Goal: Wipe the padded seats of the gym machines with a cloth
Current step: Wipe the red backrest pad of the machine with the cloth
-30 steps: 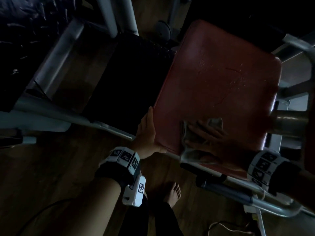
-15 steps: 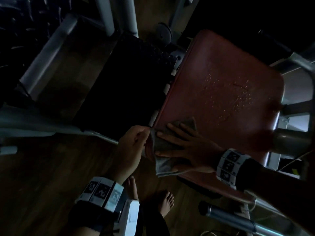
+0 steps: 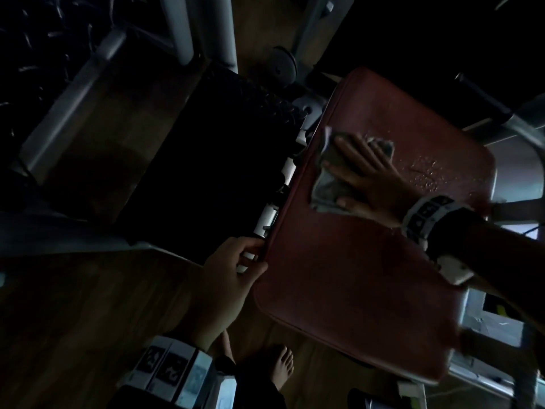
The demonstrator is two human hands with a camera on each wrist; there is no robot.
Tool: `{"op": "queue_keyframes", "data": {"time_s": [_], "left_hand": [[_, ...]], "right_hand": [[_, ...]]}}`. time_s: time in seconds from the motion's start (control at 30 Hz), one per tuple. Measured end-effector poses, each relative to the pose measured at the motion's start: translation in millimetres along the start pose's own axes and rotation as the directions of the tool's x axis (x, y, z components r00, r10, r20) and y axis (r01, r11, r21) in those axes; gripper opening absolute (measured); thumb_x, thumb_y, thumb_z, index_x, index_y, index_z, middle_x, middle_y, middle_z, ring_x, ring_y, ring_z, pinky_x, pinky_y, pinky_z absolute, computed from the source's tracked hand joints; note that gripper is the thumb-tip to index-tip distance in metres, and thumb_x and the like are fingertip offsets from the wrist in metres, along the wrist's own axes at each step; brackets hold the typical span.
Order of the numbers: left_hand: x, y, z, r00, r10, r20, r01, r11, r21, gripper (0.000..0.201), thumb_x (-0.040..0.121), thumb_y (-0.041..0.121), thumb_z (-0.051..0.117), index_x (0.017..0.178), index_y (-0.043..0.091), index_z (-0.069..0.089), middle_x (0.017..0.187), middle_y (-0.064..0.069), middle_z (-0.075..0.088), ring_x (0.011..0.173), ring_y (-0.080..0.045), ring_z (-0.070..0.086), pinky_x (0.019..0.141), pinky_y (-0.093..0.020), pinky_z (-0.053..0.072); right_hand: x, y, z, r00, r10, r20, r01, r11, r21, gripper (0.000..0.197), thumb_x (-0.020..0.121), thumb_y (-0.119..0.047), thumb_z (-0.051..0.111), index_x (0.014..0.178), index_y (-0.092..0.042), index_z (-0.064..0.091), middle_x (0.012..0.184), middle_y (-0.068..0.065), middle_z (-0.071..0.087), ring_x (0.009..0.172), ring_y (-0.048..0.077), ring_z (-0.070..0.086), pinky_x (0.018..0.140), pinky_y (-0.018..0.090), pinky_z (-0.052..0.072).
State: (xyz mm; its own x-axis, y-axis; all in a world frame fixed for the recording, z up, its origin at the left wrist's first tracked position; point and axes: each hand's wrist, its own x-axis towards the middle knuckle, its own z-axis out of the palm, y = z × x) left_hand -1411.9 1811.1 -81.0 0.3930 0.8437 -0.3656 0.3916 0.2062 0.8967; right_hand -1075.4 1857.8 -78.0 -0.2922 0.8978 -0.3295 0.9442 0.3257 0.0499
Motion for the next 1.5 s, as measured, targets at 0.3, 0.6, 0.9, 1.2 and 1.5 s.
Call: {"op": "queue_keyframes", "data": {"time_s": [0.3,0.6,0.9,1.2,1.5], "left_hand": [[3,2,11,0.999,0.002,-0.044,0.007,0.976,0.219,0.025,0.087,0.019,0.068,0.11,0.027,0.061,0.1,0.023,0.056,0.094,0.011,0.053,0.076,0.0,0.037],[2,4,13,0.994,-0.076,-0.082,0.092,0.974,0.209,0.02,0.088,0.019,0.067,0.104,0.03,0.063,0.098,0.017,0.063,0.09,0.006,0.058,0.068,-0.007,0.039],[-7,4,29,0.982,-0.116,-0.151,0.155,0.947,0.282,0.029,0.095,0.026,0.055,0.121,0.017,0.06,0.114,-0.004,0.062,0.105,-0.022,0.061,0.09,-0.043,0.049],[8,66,104,0.869,-0.437,-0.231,0.486,0.84,0.24,0.078,0.087,0.073,0.035,0.151,0.042,0.005,0.161,0.001,0.009,0.147,-0.03,0.01,0.116,-0.056,0.009],[13,62,101,0.863,-0.487,-0.133,0.497,0.775,0.391,0.144,0.042,0.085,0.07,0.145,0.042,-0.021,0.159,-0.007,-0.006,0.144,-0.043,0.002,0.113,-0.063,0.013]], "right_hand": [[68,71,-20,0.752,0.657,0.053,-0.634,0.699,0.332,0.064,0.094,-0.065,0.024,0.151,-0.044,0.001,0.162,0.001,-0.005,0.147,0.038,-0.004,0.118,0.055,0.003],[13,-37,10,0.963,0.256,-0.084,-0.25,0.965,0.078,0.069,0.098,-0.057,0.031,0.155,-0.024,0.009,0.161,0.017,-0.002,0.143,0.05,-0.004,0.112,0.067,0.011],[-116,-106,14,0.96,-0.272,0.061,0.271,0.962,0.03,0.068,0.094,-0.064,0.026,0.154,-0.035,0.009,0.162,0.009,-0.007,0.147,0.037,-0.008,0.118,0.056,0.008],[-185,-84,20,0.998,0.01,0.062,-0.022,0.98,0.196,0.064,0.09,-0.057,0.043,0.15,-0.038,0.026,0.16,0.005,0.02,0.145,0.03,0.023,0.113,0.05,0.029],[-198,-96,32,0.886,0.463,0.024,-0.442,0.828,0.345,0.076,0.076,-0.055,0.06,0.145,-0.035,0.036,0.142,0.008,0.044,0.102,0.033,0.052,0.082,0.051,0.047]]}}
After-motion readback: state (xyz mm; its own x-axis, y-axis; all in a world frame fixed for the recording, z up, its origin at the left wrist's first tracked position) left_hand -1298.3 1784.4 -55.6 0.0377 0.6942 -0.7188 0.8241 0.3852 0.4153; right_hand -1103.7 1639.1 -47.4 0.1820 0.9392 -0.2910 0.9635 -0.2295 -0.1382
